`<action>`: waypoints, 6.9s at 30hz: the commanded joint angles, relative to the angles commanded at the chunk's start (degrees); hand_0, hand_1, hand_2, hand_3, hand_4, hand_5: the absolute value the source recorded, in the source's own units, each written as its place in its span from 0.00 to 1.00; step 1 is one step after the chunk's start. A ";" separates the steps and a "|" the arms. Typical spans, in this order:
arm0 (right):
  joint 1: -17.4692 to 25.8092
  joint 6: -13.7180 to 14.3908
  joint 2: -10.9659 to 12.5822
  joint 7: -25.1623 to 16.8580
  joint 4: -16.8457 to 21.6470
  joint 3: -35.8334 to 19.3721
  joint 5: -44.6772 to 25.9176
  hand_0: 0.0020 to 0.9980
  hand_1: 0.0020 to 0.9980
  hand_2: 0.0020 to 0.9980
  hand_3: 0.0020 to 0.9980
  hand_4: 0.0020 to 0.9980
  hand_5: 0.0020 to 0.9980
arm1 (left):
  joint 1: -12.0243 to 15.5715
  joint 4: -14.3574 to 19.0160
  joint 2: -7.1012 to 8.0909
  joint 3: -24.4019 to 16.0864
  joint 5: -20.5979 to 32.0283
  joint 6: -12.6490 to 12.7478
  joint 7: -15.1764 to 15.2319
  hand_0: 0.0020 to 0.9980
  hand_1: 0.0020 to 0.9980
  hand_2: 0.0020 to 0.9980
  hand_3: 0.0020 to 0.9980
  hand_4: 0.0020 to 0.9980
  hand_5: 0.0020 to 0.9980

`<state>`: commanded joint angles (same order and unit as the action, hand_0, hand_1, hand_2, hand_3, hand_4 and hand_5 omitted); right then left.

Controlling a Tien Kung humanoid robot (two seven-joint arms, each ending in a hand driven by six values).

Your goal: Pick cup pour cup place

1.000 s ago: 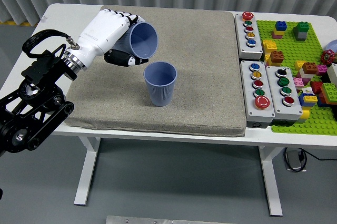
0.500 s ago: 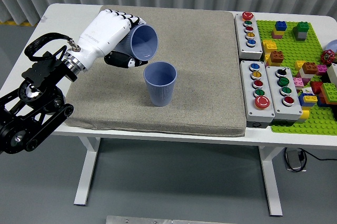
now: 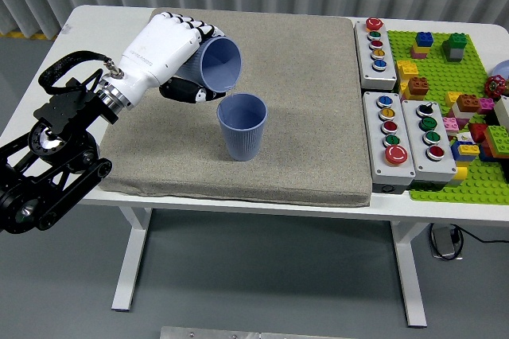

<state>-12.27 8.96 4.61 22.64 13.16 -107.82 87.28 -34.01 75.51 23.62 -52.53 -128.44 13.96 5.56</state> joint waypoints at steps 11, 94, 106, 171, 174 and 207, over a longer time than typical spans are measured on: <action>-0.25 0.15 0.02 -0.01 0.01 0.26 -0.57 0.70 0.67 0.61 0.61 0.00 0.30 | -1.18 0.84 1.19 2.79 -1.56 1.64 -1.20 0.41 0.48 0.55 0.50 0.71 0.10; -0.19 0.65 -0.24 0.03 0.04 1.13 -2.17 0.70 0.67 0.61 0.61 0.00 0.31 | -9.88 2.24 6.85 18.28 -1.56 7.10 -9.80 0.42 0.48 0.53 0.50 0.67 0.05; -0.01 0.68 -0.26 0.02 0.03 1.26 -2.44 0.70 0.67 0.61 0.61 0.00 0.31 | -12.02 2.53 8.14 21.90 -1.56 7.12 -11.52 0.42 0.48 0.53 0.50 0.66 0.04; 0.25 0.73 -0.31 0.01 0.04 1.72 -3.27 0.70 0.67 0.61 0.61 0.00 0.31 | -18.95 2.73 10.32 31.47 -1.56 8.47 -15.73 0.43 0.49 0.53 0.50 0.65 0.02; 0.29 0.71 -0.32 0.03 0.05 1.74 -3.23 0.70 0.67 0.61 0.61 0.00 0.31 | -19.12 2.76 10.30 31.86 -1.56 8.42 -15.87 0.43 0.49 0.53 0.50 0.65 0.02; 0.35 0.75 -0.29 -0.04 0.01 1.69 -3.21 0.70 0.67 0.61 0.61 0.00 0.31 | -17.90 1.80 10.27 29.29 -1.56 10.51 -13.06 0.43 0.48 0.53 0.49 0.66 0.02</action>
<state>-11.93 9.72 4.32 22.60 13.17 -106.12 84.07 -51.91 77.31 33.89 -23.25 -130.00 24.47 -7.49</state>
